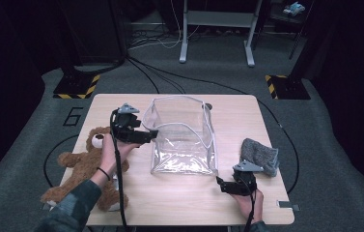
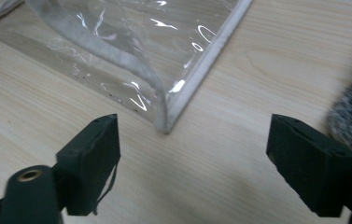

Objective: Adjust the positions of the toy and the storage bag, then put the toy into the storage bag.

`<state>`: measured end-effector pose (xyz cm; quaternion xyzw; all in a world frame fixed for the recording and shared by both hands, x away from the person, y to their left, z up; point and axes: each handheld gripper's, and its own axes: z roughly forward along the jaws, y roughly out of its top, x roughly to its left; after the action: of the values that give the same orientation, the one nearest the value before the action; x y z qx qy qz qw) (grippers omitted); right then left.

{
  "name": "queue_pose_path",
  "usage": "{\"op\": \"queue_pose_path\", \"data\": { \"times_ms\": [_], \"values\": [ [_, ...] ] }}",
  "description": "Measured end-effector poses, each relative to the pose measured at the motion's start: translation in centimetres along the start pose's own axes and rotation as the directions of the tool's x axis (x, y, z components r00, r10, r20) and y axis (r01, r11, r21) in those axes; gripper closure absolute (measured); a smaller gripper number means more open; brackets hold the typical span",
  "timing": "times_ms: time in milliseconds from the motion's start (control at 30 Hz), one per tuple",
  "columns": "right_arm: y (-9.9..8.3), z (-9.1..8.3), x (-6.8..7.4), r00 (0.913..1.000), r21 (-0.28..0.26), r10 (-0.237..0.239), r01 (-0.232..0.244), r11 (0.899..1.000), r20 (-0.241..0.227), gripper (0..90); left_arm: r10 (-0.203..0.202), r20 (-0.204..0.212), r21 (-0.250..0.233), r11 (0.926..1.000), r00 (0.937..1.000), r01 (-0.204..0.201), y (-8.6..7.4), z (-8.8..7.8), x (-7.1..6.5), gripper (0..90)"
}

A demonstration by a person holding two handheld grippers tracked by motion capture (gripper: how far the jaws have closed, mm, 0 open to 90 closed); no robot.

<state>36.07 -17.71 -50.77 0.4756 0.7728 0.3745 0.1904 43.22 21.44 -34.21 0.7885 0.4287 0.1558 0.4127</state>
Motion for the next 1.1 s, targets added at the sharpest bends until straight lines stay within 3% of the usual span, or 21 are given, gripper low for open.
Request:
{"op": "queue_pose_path", "data": {
  "times_ms": [33,200,267,333,433,633,733,800,867,1000,1033,1067,1100],
  "values": [
    [-0.2,-0.3,0.0,0.9998,0.0,0.018,-0.018,1.0,0.005,15.3,0.003,-0.008,-0.003,1.0,1.0,-0.003,-0.2,-0.4,0.2,15.1],
    [-1.2,-1.0,-0.7,0.9992,0.003,0.001,-0.001,1.0,0.04,12.0,-0.022,-0.058,-0.012,0.9997,0.9981,0.021,-1.3,-2.2,1.9,11.7],
    [-1.6,-1.0,-0.8,0.9987,0.012,0.003,-0.004,1.0,0.052,10.2,-0.067,-0.079,-0.016,0.9977,0.9946,0.066,-1.9,-2.5,2.5,9.7],
    [-1.9,-1.1,-1.0,0.9981,0.015,0.013,-0.014,1.0,0.061,8.4,-0.086,-0.116,-0.007,0.9963,0.9895,0.085,-2.6,-3.0,3.4,5.8],
    [-2.3,-1.1,-1.3,0.9968,0.028,-0.001,-0.001,1.0,0.08,3.1,-0.097,-0.136,0.003,0.9952,0.986,0.098,-3.3,-3.4,4.2,0.8],
    [-2.9,-1.1,-1.4,0.9955,0.055,-0.006,0.001,0.998,0.094,0.0,-0.153,-0.156,-0.062,0.9875,0.9758,0.145,-4.8,-4.7,5.9,0.0],
    [-3.3,-1.0,-1.5,0.9943,0.052,0.003,-0.008,0.999,0.106,0.0,-0.188,-0.17,-0.072,0.9814,0.9674,0.178,-5.6,-5.1,6.7,0.0],
    [-3.4,-1.1,-1.5,0.9946,0.072,-0.021,0.013,0.997,0.102,0.0,-0.191,-0.19,-0.048,0.9814,0.9629,0.186,-6.2,-5.2,7.1,0.0],
    [-3.5,-0.9,-1.3,0.9949,0.071,-0.017,0.01,0.997,0.099,0.0,-0.199,-0.223,-0.03,0.9799,0.9544,0.197,-6.7,-5.1,7.6,0.0],
    [-3.6,-0.8,-1.1,0.9951,0.057,-0.025,0.019,0.998,0.096,0.0,-0.254,-0.273,-0.005,0.9648,0.9279,0.263,-8.1,-4.8,8.5,0.0],
    [-3.6,-0.8,-1.2,0.995,0.06,-0.029,0.023,0.998,0.096,0.0,-0.263,-0.279,0.007,0.9612,0.9237,0.276,-8.5,-4.7,8.7,0.0],
    [-3.6,-0.7,-1.1,0.9958,0.062,0.0,-0.006,0.998,0.092,0.0,-0.275,-0.279,0.017,0.9567,0.9203,0.291,-8.8,-4.6,8.9,0.0],
    [-3.5,-0.7,-1.3,0.9965,0.065,-0.001,-0.005,0.998,0.083,0.0,-0.268,-0.28,0.037,0.9565,0.9219,0.289,-9.2,-4.4,9.1,0.0]
  ]
}}
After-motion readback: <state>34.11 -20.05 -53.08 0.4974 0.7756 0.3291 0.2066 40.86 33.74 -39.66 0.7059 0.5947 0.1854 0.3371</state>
